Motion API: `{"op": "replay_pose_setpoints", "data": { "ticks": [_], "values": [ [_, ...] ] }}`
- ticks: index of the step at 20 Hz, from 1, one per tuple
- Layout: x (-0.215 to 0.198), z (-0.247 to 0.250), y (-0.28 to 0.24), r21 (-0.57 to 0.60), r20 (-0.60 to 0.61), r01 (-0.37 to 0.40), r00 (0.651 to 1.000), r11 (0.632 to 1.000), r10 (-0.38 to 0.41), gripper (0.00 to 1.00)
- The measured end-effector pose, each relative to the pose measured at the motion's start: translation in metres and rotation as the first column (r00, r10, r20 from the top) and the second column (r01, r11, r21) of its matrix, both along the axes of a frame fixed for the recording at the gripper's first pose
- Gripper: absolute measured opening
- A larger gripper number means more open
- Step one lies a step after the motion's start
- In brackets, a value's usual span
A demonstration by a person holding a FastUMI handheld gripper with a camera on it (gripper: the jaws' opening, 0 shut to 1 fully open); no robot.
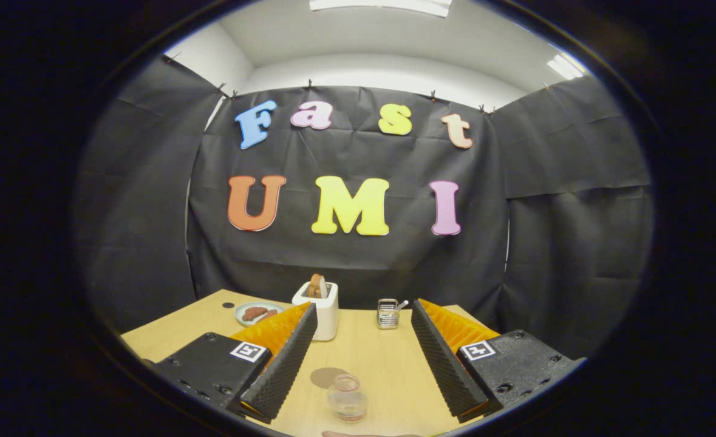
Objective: Take the bottle from table, then pour the juice into the cup, finally place the bottle on the coaster
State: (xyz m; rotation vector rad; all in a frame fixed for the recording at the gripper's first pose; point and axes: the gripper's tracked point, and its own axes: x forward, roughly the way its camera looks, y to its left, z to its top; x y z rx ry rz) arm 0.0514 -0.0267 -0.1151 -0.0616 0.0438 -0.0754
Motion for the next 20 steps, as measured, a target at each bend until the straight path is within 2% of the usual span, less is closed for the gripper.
{"op": "replay_pose_setpoints", "data": {
  "ticks": [16, 20],
  "values": [
    [0.025, -0.107, -0.008, 0.045, -0.089, -0.001, 0.996, 0.999, 0.005, 1.00],
    [0.027, -0.135, -0.009, 0.031, -0.159, 0.016, 0.987, 0.999, -0.011, 1.00]
  ]
}}
